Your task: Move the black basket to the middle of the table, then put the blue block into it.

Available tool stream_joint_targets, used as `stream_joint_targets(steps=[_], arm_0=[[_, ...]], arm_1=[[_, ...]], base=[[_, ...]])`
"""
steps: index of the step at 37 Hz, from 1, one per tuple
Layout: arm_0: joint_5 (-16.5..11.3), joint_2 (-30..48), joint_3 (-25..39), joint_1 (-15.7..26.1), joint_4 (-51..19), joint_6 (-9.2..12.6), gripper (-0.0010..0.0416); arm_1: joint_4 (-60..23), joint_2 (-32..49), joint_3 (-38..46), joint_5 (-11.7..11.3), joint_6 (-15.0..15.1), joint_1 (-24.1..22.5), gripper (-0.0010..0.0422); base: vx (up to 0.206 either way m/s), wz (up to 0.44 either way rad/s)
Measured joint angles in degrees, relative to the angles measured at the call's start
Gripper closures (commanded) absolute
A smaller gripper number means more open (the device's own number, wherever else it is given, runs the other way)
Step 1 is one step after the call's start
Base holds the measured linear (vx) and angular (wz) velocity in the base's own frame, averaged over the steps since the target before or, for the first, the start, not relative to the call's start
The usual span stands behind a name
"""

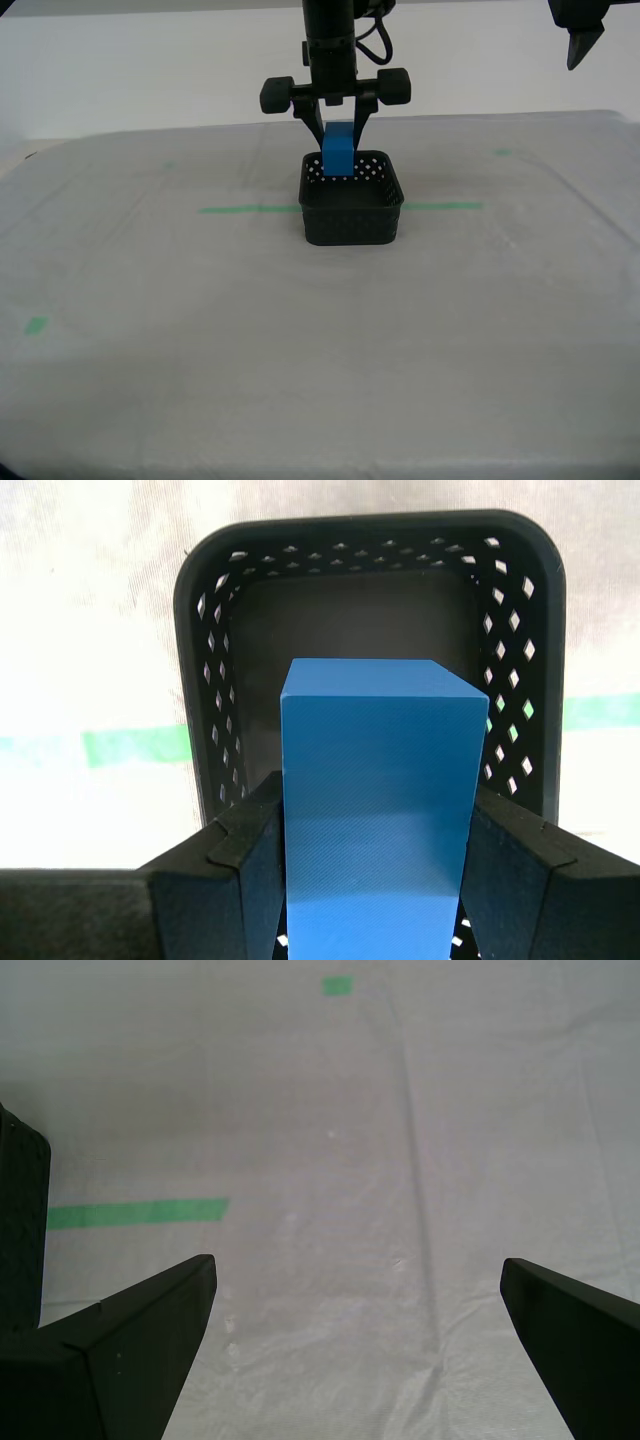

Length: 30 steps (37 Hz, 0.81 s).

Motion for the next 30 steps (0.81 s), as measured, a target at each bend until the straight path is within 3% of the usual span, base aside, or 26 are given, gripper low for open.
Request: stream_joint_targets(steps=[10,13,17,22,30], arm_0=[[0.02,0.0,0.0,-0.02,0.0,0.0,0.0007],[0.0,0.0,0.0,0.07,0.0,0.0,0.0007],[0.02,0.0,0.0,0.0,0.0,-0.02,0.0007],[0.02,0.0,0.0,0.07,0.0,0.0,0.0007],[0.02,0.0,0.0,0.04,0.0,-0.02,0.0007]], arm_1=[[-0.9,0.0,0.0,0.04,0.44,-0.04,0.0052],[-0.87,0.0,0.0,1.57,0.81,-0.04,-0.0002],[-1.42,0.0,0.0,2.93,2.34,-0.04,0.0035],[-2.4,-0.31,0.17,3.43,2.43,-0.02,0.0003],[-3.21,-1.77,0.26,2.58,3.52,-0.02,0.0014]], base=[[0.0,0.0],[0.0,0.0],[0.0,0.0],[0.0,0.0],[0.0,0.0]])
